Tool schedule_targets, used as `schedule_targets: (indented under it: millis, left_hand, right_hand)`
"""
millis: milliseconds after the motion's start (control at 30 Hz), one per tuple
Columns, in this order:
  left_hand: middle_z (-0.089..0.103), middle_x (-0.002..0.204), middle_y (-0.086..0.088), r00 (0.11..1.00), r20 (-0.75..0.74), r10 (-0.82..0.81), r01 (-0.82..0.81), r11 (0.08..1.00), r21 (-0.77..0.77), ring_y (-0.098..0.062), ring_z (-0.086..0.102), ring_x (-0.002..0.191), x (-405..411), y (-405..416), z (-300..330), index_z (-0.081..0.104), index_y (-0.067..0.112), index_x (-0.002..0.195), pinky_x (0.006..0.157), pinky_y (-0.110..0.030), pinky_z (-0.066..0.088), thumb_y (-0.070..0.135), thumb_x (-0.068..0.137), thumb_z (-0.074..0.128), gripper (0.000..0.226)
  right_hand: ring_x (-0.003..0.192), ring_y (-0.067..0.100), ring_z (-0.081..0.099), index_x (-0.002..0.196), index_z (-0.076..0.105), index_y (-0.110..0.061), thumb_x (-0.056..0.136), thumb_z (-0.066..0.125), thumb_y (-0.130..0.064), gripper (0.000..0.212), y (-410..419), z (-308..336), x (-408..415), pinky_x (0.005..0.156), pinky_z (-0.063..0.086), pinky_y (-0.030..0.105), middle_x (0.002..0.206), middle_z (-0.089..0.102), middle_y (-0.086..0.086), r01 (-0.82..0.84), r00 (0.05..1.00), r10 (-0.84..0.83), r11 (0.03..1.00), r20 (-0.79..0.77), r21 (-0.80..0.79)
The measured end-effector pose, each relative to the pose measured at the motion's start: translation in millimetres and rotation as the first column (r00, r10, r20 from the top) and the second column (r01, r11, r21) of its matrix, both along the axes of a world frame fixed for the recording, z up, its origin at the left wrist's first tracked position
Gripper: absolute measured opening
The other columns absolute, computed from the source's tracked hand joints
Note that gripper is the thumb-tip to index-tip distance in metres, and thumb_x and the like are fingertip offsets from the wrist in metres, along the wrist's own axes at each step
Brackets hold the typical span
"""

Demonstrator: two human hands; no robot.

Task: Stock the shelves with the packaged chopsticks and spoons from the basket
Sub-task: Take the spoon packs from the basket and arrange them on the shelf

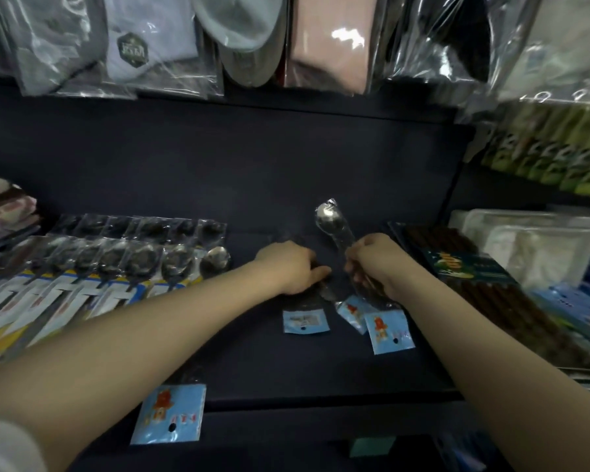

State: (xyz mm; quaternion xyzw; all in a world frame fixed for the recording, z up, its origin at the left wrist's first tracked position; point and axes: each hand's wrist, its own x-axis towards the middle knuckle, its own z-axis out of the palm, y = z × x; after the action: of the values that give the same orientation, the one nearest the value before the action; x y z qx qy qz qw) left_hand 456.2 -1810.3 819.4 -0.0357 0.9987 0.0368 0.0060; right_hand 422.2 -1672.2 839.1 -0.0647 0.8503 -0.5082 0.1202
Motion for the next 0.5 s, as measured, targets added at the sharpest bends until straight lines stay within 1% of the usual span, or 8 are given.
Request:
schedule_targets:
  millis: [67,100,167,233,300,367,433,500]
  left_hand:
    - [0.06,0.109,-0.01,0.999,0.018,0.031,-0.031,1.0,0.003,-0.023,0.054,0.087,-2.5,-2.5,5.0,0.056,0.015,0.111,0.067,-0.033,0.043,0.053,0.087,0.043,0.046]
    - [0.06,0.104,-0.009,0.999,0.017,0.041,-0.042,0.998,0.045,-0.021,0.053,0.082,-2.9,-5.3,7.1,0.058,0.014,0.106,0.066,-0.031,0.042,0.048,0.086,0.049,0.04]
    - [0.06,0.092,-0.007,0.998,-0.005,0.063,-0.061,0.981,0.185,-0.019,0.053,0.077,-1.4,-12.2,10.0,0.059,0.013,0.093,0.064,-0.029,0.043,0.034,0.083,0.058,0.023]
    - [0.059,0.076,-0.005,0.993,-0.042,0.111,-0.088,0.93,0.357,-0.017,0.055,0.065,1.4,-20.0,11.5,0.061,0.011,0.082,0.054,-0.024,0.044,0.023,0.08,0.06,0.012]
    - [0.057,0.063,-0.003,0.975,-0.103,0.195,-0.103,0.817,0.567,-0.016,0.052,0.052,5.6,-26.6,12.9,0.063,0.009,0.079,0.041,-0.02,0.042,0.013,0.081,0.057,0.008]
    - [0.058,0.065,-0.002,0.95,-0.175,0.259,-0.046,0.67,0.741,-0.016,0.054,0.057,13.3,-34.4,16.5,0.064,0.013,0.076,0.046,-0.021,0.044,0.007,0.082,0.056,0.011]
    - [0.06,0.07,0.0,0.929,-0.229,0.291,0.031,0.557,0.83,-0.013,0.056,0.064,27.5,-44.0,22.3,0.063,0.017,0.076,0.057,-0.023,0.047,0.004,0.082,0.059,0.015]
    - [0.059,0.071,0.0,0.916,-0.264,0.304,0.08,0.505,0.86,-0.007,0.055,0.06,48.4,-55.1,26.8,0.063,0.016,0.082,0.055,-0.016,0.046,0.005,0.082,0.063,0.011]
  right_hand:
    - [0.049,0.016,0.042,0.079,0.053,-0.007,0.093,0.042,-0.007,0.018,-3.7,0.4,-0.8,0.046,0.035,0.024,0.063,0.054,0.008,-0.002,1.0,0.002,1.0,-0.03,0.004]
    - [0.05,0.016,0.043,0.077,0.053,-0.007,0.093,0.043,-0.008,0.019,-5.4,0.9,-1.4,0.047,0.035,0.024,0.062,0.053,0.007,0.0,0.999,0.0,1.0,-0.044,-0.001]
    - [0.051,0.016,0.043,0.068,0.051,-0.008,0.093,0.046,-0.013,0.027,-8.1,0.8,-4.1,0.052,0.037,0.025,0.058,0.049,0.006,-0.003,0.997,0.0,0.999,-0.079,-0.038]
    - [0.054,0.017,0.045,0.061,0.047,-0.01,0.095,0.047,-0.02,0.035,-11.4,-0.4,-7.3,0.061,0.04,0.029,0.058,0.047,0.007,-0.01,0.994,0.0,0.995,-0.107,-0.095]
    - [0.053,0.018,0.045,0.06,0.045,-0.011,0.095,0.048,-0.023,0.038,-15.5,-0.7,-7.2,0.062,0.039,0.031,0.058,0.045,0.007,-0.013,0.992,0.001,0.995,-0.126,-0.099]
    - [0.043,0.016,0.042,0.057,0.043,-0.012,0.095,0.048,-0.02,0.039,-20.6,-0.1,-4.3,0.049,0.036,0.023,0.05,0.043,0.006,-0.044,0.994,0.031,0.991,-0.104,-0.128]
    - [0.029,0.011,0.042,0.055,0.046,-0.009,0.095,0.049,-0.016,0.04,-27.6,3.4,3.6,0.034,0.031,0.014,0.037,0.045,0.002,-0.091,0.995,0.082,0.975,-0.056,-0.203]
    - [0.027,0.008,0.046,0.061,0.051,-0.005,0.095,0.048,-0.014,0.035,-38.1,6.0,14.2,0.032,0.034,0.012,0.043,0.052,0.004,-0.158,0.987,0.161,0.952,-0.01,-0.263]
